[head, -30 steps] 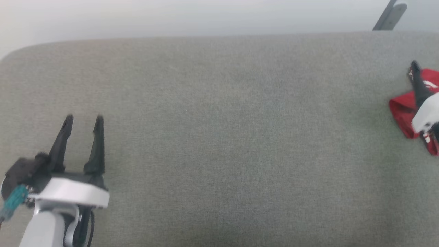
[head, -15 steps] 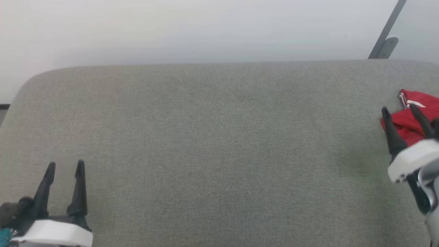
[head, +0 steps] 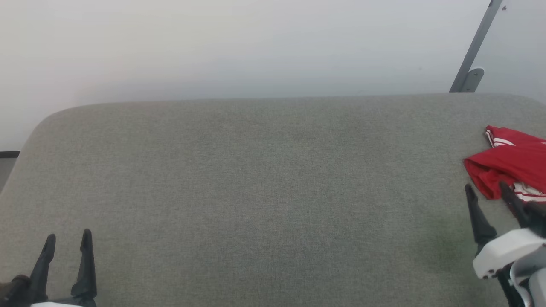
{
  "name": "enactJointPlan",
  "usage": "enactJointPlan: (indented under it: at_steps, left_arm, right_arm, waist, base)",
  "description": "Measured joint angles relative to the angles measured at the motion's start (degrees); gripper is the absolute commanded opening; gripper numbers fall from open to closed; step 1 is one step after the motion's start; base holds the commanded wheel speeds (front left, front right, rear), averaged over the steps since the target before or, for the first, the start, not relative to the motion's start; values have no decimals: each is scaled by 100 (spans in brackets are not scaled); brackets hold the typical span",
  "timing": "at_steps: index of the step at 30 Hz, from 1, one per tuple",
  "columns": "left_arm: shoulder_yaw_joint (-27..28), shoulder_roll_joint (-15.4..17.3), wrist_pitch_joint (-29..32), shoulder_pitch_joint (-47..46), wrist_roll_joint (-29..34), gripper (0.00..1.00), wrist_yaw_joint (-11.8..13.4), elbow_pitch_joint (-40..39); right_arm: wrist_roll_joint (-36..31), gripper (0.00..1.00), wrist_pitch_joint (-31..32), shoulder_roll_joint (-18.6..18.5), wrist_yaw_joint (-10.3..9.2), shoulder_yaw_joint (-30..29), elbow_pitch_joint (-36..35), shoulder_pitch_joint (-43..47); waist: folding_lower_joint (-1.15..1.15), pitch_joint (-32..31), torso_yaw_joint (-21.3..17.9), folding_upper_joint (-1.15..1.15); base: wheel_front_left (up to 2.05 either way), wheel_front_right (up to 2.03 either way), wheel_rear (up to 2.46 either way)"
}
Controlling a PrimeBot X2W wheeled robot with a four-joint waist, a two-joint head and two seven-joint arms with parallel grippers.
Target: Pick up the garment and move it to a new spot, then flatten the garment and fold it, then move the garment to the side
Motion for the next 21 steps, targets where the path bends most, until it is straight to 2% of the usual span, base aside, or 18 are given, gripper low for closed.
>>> enactJointPlan:
  at_steps: [21]
  left_arm:
    - [60, -108, 0, 214, 20, 100, -26, -34]
  right_arm:
    - [-111, 100, 59, 408, 0, -244, -643, 699]
  waist:
    - [0, -133, 29, 0]
  base:
    - [0, 0, 0]
